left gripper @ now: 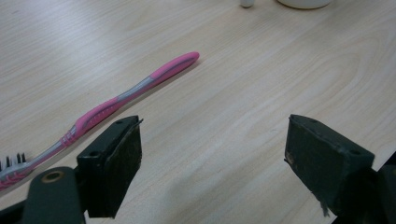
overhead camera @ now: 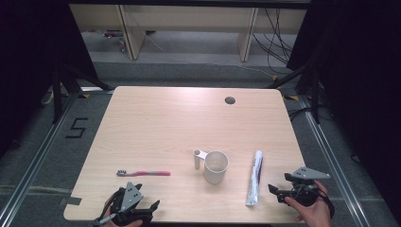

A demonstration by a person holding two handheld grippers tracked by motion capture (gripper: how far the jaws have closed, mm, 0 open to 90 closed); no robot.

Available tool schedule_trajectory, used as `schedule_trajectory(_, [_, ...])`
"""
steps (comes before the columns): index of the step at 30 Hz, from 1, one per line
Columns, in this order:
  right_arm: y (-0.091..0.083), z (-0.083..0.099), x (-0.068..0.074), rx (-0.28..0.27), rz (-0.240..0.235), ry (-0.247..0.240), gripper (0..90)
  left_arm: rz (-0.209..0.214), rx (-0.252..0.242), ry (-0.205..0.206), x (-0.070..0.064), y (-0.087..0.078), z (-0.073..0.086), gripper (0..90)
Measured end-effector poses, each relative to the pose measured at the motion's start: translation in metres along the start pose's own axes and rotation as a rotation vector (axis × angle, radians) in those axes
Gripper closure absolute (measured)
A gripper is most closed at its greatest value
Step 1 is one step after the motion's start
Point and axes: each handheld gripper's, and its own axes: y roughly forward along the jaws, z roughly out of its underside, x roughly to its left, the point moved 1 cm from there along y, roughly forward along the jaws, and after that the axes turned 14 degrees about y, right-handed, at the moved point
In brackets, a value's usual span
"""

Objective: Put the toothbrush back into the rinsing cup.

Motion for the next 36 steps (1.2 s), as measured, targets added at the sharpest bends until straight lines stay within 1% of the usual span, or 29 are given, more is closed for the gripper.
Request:
schedule_trajectory(1, [0.0, 0.0, -0.001, -0.004, 0.012, -0.015, 19.0, -0.002, -0.007, -0.007, 0.0, 0.001, 0.0, 18.2])
schedule_trajectory(2, [0.0, 0.0, -0.001, 0.005, 0.001, -0.015, 19.1, -0.002, -0.007, -0.008, -0.001, 0.001, 0.0, 18.2])
schedule_trajectory(3, [0.001, 0.0, -0.001, 0.009, 0.009, -0.026, 19.2, -0.001, -0.007, -0.002, 0.0, 0.001, 0.0, 18.3])
schedule_trajectory(5, [0.001, 0.0, 0.0, 0.011, 0.009, -0.024, 19.8, -0.006, -0.01, -0.004, 0.0, 0.002, 0.0, 18.3])
schedule_trajectory(6, [0.001, -0.001, -0.001, 0.004, 0.008, -0.047, 20.0, -0.012, 0.003, 0.005, 0.001, 0.001, 0.0, 18.3])
schedule_trajectory(7, [0.0, 0.0, 0.0, 0.008, 0.009, -0.031, 20.0, -0.011, -0.005, -0.009, 0.0, 0.001, 0.0, 18.3])
schedule_trajectory(9, [0.002, 0.0, 0.0, 0.015, 0.0, -0.03, 20.5, -0.009, -0.007, -0.008, 0.0, 0.001, -0.001, 18.3])
schedule_trajectory(10, [0.001, 0.0, 0.0, 0.015, 0.006, -0.031, 20.8, -0.009, -0.007, -0.008, 0.0, 0.001, -0.001, 18.3])
schedule_trajectory(12, [0.002, 0.0, 0.0, 0.012, 0.004, -0.034, 20.9, -0.014, -0.005, -0.014, 0.001, 0.001, -0.001, 18.3])
schedule_trajectory(13, [0.002, 0.0, 0.0, 0.011, 0.005, -0.034, 20.9, -0.011, -0.016, -0.016, 0.002, 0.001, -0.002, 18.3])
schedule_trajectory(15, [0.002, 0.0, 0.0, 0.021, 0.008, -0.036, 20.9, -0.011, -0.013, -0.02, 0.002, 0.001, -0.003, 18.3])
schedule_trajectory(16, [0.003, 0.0, 0.0, 0.026, 0.0, -0.039, 20.9, -0.018, -0.021, -0.023, 0.004, 0.002, -0.004, 18.3])
schedule_trajectory(17, [0.003, 0.002, 0.004, 0.035, -0.01, 0.007, 21.0, -0.023, -0.028, -0.025, 0.005, 0.002, -0.005, 18.3])
schedule_trajectory(18, [0.003, 0.001, 0.002, 0.025, -0.009, -0.012, 21.0, -0.025, -0.027, -0.027, 0.006, 0.002, -0.006, 18.3])
schedule_trajectory(19, [0.003, 0.0, 0.001, 0.027, -0.015, -0.025, 21.1, -0.03, -0.038, -0.035, 0.007, 0.003, -0.007, 18.3])
schedule_trajectory(20, [0.003, 0.0, 0.001, 0.025, -0.017, -0.027, 21.2, -0.036, -0.028, -0.022, 0.01, 0.003, -0.007, 18.3])
schedule_trajectory(21, [0.003, 0.0, 0.001, 0.026, -0.018, -0.027, 21.2, -0.036, -0.026, -0.024, 0.011, 0.003, -0.007, 18.3])
schedule_trajectory(22, [0.003, 0.001, 0.001, 0.028, -0.014, -0.024, 21.2, -0.044, -0.021, -0.023, 0.014, 0.003, -0.007, 18.3])
schedule_trajectory(24, [0.004, 0.001, 0.001, 0.03, -0.021, -0.033, 21.4, -0.044, -0.018, -0.032, 0.016, 0.004, -0.007, 18.3])
schedule_trajectory(25, [0.005, 0.001, 0.0, 0.024, -0.02, -0.044, 21.6, -0.049, -0.028, -0.042, 0.016, 0.005, -0.006, 18.5])
schedule_trajectory(26, [0.005, 0.001, 0.001, 0.023, -0.02, -0.043, 21.8, -0.051, -0.015, -0.044, 0.018, 0.006, -0.006, 18.6])
schedule_trajectory(27, [0.004, 0.001, 0.003, 0.029, -0.018, -0.018, 21.8, -0.049, -0.014, -0.04, 0.019, 0.006, -0.006, 18.6])
schedule_trajectory(28, [0.004, 0.0, 0.002, 0.025, -0.016, -0.036, 21.9, -0.052, -0.006, -0.041, 0.021, 0.007, -0.006, 18.6])
schedule_trajectory(29, [0.004, 0.0, 0.002, 0.028, -0.017, -0.038, 21.9, -0.054, -0.011, -0.043, 0.022, 0.008, -0.007, 18.7])
schedule_trajectory(30, [0.004, 0.0, 0.002, 0.033, -0.011, -0.039, 21.9, -0.055, -0.002, -0.043, 0.024, 0.009, -0.007, 18.7])
schedule_trajectory(31, [0.004, 0.0, 0.002, 0.033, -0.011, -0.039, 22.0, -0.06, -0.01, -0.048, 0.025, 0.01, -0.009, 18.7])
schedule_trajectory(34, [0.004, 0.0, 0.002, 0.034, -0.013, -0.038, 22.1, -0.061, -0.005, -0.037, 0.03, 0.013, -0.011, 19.7])
schedule_trajectory(35, [0.004, 0.0, 0.002, 0.036, -0.013, -0.036, 22.2, -0.064, -0.013, -0.05, 0.03, 0.015, -0.013, 20.6])
schedule_trajectory(36, [0.004, 0.0, 0.002, 0.037, -0.014, -0.037, 22.2, -0.069, 0.0, -0.038, 0.033, 0.016, -0.014, 20.7])
